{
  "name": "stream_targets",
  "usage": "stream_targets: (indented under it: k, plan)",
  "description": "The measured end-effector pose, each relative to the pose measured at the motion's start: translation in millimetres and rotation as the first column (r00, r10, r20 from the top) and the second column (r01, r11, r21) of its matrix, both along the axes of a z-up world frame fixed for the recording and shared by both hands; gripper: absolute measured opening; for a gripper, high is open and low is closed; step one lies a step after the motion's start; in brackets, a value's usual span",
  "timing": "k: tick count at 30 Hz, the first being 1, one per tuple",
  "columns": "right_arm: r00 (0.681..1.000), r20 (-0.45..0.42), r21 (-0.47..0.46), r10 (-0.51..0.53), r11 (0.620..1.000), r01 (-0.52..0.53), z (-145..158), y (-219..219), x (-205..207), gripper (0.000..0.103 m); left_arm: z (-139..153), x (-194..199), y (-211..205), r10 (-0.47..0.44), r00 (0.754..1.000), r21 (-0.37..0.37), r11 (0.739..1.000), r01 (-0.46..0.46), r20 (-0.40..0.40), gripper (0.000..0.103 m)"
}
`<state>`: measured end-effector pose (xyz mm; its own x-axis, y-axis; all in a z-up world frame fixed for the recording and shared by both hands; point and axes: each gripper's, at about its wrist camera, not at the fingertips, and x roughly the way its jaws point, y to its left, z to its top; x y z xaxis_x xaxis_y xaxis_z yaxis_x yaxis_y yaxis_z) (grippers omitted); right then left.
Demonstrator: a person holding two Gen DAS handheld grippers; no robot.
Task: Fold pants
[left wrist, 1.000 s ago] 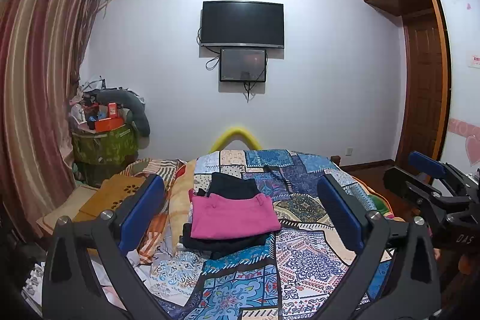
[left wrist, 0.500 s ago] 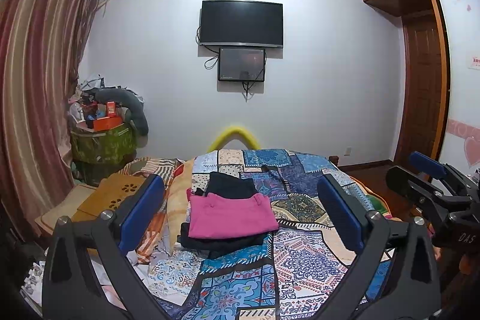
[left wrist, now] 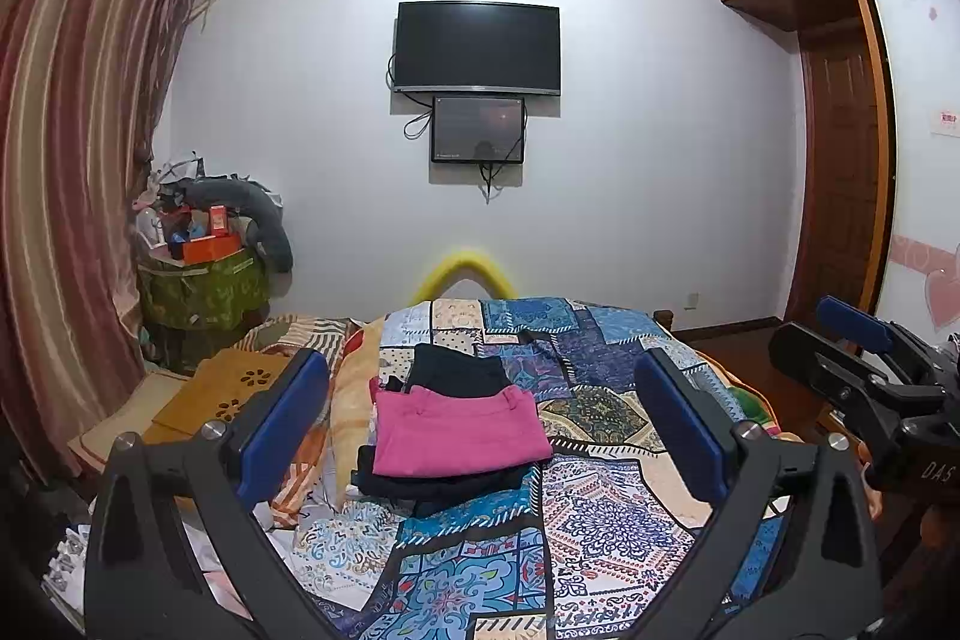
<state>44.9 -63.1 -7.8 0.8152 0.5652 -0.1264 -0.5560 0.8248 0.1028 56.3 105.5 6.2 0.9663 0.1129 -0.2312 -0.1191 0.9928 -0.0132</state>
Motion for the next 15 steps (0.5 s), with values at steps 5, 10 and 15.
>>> stream_targets:
  k: [5, 10, 15]
  plan:
    - [1.000, -0.002, 0.001, 0.001, 1.000, -0.001, -0.2, -0.3, -0.2, 0.103, 0.0, -0.1, -0.2, -0.003, 1.000, -0.003, 1.000, 0.003, -0.004, 0.103]
    - [1.000, -0.004, 0.003, 0.000, 1.000, 0.000, 0.2, 0.1, -0.3, 0.103, -0.1, 1.5, -3.8, -0.013, 1.000, -0.006, 1.000, 0.012, -0.010, 0.103]
    - [1.000, -0.005, 0.005, -0.001, 1.000, 0.001, -0.1, -0.8, 0.1, 0.103, -0.5, 1.3, -6.7, -0.018, 1.000, -0.006, 1.000, 0.018, -0.010, 0.103]
